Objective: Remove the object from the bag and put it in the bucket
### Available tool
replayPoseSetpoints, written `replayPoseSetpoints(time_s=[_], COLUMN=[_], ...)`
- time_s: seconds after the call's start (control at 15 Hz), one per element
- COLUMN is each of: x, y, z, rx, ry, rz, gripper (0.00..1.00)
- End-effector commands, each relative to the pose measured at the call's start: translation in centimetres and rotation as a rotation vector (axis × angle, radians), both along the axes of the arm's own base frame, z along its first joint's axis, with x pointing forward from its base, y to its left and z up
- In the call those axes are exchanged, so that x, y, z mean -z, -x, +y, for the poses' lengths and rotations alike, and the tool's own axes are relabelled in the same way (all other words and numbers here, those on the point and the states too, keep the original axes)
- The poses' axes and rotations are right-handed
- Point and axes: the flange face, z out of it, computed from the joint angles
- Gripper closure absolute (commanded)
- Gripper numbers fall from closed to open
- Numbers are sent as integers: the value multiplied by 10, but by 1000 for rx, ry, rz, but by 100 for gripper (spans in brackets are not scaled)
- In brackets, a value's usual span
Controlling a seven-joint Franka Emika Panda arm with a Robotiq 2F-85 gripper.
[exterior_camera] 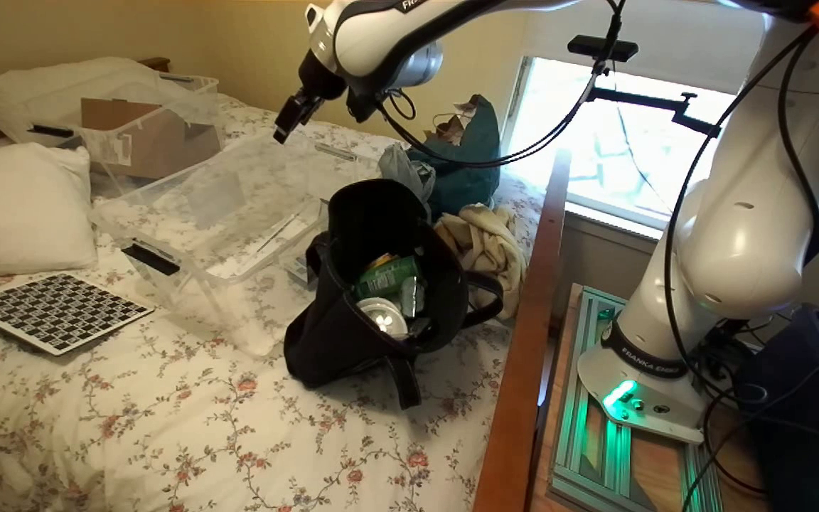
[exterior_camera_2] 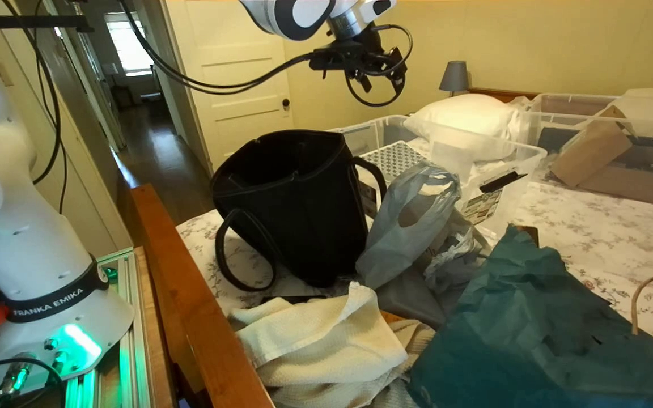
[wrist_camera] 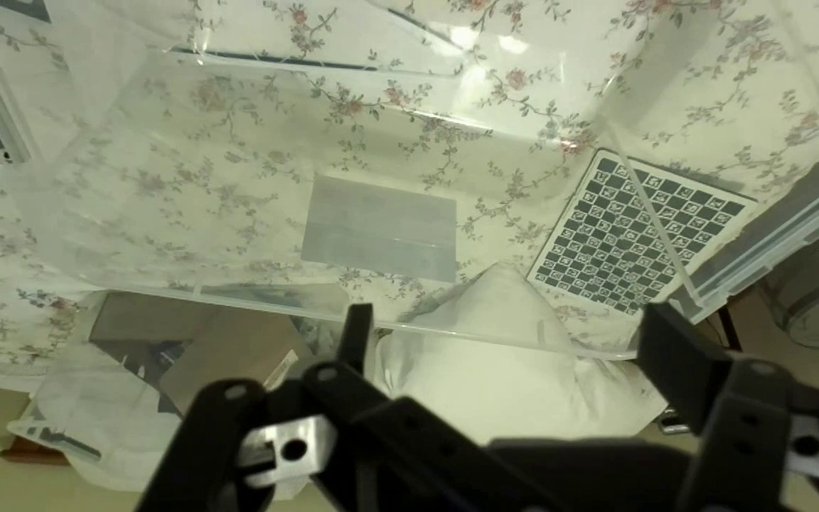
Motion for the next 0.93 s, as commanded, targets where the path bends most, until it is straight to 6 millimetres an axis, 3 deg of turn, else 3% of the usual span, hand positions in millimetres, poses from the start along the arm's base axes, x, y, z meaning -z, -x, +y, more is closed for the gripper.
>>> replayPoseSetpoints(time_s=[0.0, 0.2, 0.53, 0.6, 0.87], x=[-7, -8, -5, -4, -3], y=[13, 31, 58, 40, 51], z=[21, 46, 68, 64, 67], rx=[4, -35, -9, -31, -20], ry=[-35, -60, -69, -60, -68], rz=[59, 57, 67, 62, 71], gripper=[0, 0, 0, 0, 0])
